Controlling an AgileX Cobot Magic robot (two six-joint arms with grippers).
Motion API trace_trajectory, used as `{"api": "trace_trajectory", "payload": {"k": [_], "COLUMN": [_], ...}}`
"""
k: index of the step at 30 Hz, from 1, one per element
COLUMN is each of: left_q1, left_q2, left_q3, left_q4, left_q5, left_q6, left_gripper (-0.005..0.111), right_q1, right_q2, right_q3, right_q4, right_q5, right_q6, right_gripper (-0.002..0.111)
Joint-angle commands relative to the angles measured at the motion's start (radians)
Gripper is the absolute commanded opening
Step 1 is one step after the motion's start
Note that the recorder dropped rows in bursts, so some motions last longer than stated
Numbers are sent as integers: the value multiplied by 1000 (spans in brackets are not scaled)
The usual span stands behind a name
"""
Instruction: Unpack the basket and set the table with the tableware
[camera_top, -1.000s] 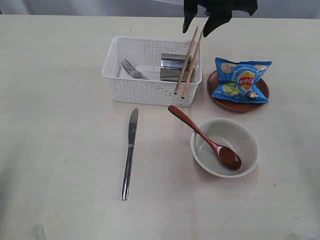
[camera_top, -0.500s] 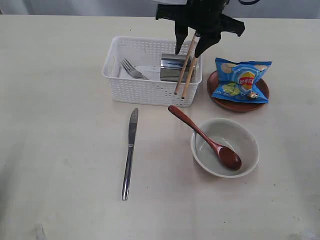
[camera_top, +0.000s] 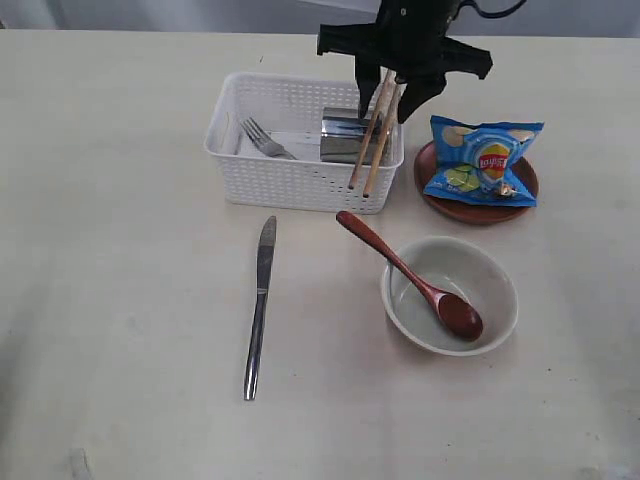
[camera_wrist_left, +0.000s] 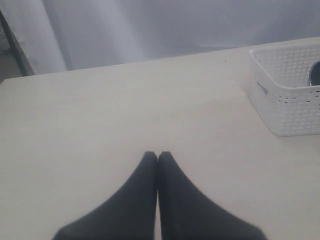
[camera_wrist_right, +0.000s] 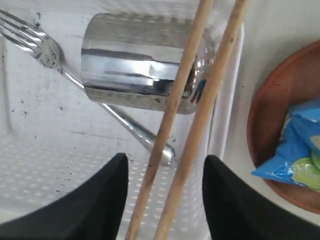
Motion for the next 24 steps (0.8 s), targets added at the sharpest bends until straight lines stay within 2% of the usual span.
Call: {"api": "trace_trajectory", "payload": {"k": [1,5,9,15,20,24], "left_q1": [0,0,0,0,0,0], "left_q2": [-3,-3,-3,-3,-3,-3], "left_q3": [3,3,3,3,3,3], "left_q4": [1,1,1,1,1,1], "left_q5": [-2,-2,-2,-2,-2,-2], "left_q6": [-5,-5,-5,-5,-5,-5], "left_gripper": [0,0,0,0,0,0], "right_q1": [-3,-3,-3,-3,-3,-3], "right_q2": [13,11,13,13,4,-10], "right_q3": [1,1,1,1,1,1], "right_q4": [53,40,0,-10,56,20], "right_q5": [-2,-2,-2,-2,-2,-2], "right_q6": [-25,-34,-34,-34,-64,-63], "right_gripper": [45,43,28,27,27,27]}}
